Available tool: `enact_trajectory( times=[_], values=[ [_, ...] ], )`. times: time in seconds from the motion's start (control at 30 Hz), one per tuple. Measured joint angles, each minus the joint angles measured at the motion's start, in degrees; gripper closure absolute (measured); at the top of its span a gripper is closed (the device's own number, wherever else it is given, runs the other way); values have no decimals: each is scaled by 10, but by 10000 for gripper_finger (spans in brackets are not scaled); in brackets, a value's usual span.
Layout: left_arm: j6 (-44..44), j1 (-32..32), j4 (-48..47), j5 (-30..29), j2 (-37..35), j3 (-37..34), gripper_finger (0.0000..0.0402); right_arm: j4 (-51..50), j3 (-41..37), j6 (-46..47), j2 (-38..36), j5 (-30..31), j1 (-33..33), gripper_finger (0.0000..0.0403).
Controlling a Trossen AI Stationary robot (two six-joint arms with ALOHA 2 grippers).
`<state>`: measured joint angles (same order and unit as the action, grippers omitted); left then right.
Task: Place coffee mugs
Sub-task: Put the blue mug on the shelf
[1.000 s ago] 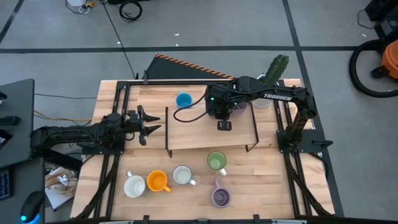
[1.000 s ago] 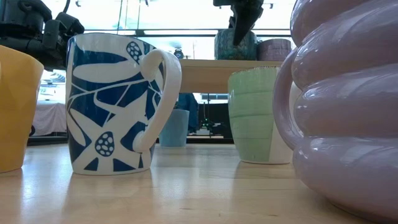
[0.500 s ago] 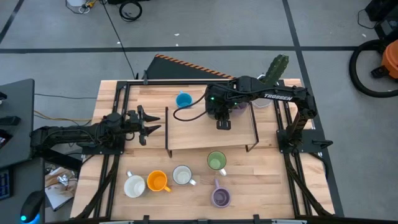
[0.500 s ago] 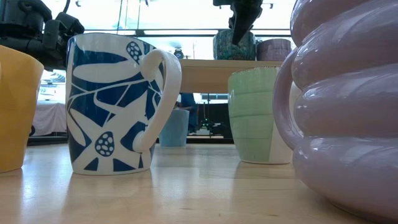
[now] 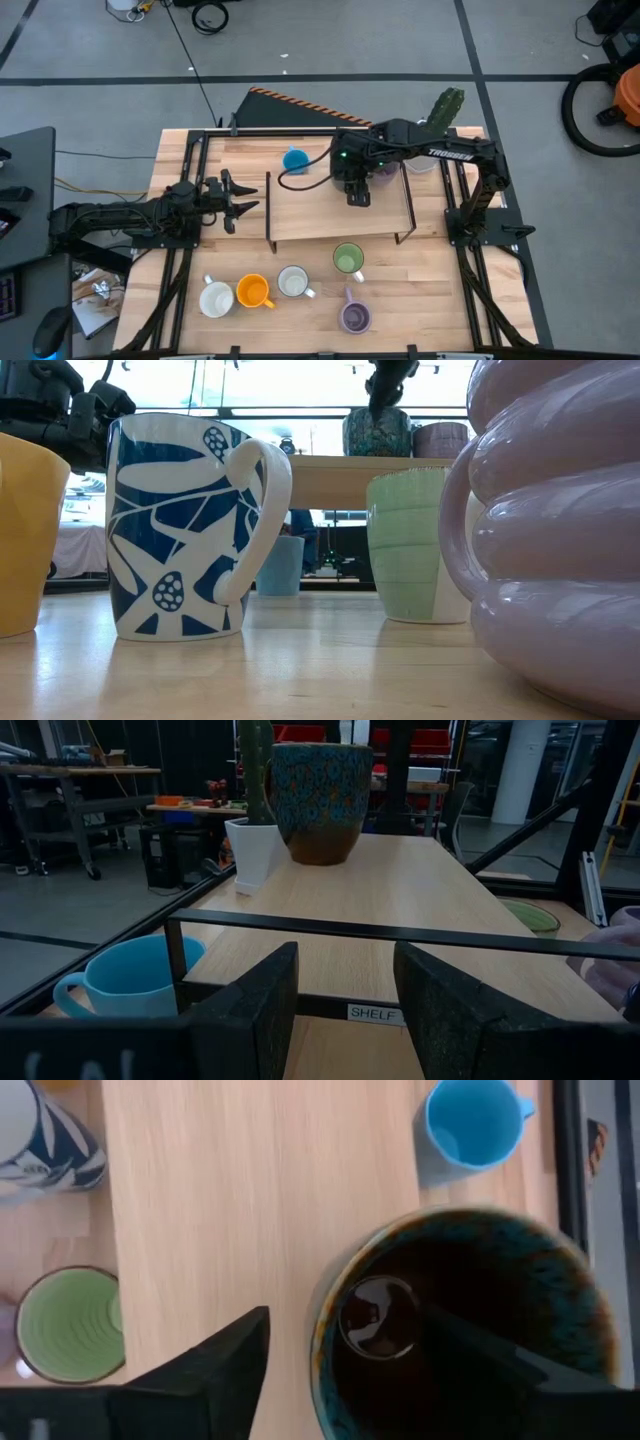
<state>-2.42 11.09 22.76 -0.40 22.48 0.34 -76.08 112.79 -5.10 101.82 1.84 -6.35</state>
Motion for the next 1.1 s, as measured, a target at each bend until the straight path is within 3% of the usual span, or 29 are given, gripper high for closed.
enact_trajectory(
  times=[0.4, 0.6, 0.87, 1.1],
  values=[
    [-13, 0, -14, 0, 0, 0, 230, -5, 31, -3, -13, 40, 9, 123],
    [-15, 0, -21, 0, 0, 0, 230, 51, 5, -9, -50, 102, 46, 130],
    [-45, 0, -13, 0, 0, 0, 230, 181, -105, 4, -132, 153, 80, 136],
    [-43, 0, 42, 0, 0, 0, 230, 402, -285, -33, -221, 197, 110, 136]
  ],
)
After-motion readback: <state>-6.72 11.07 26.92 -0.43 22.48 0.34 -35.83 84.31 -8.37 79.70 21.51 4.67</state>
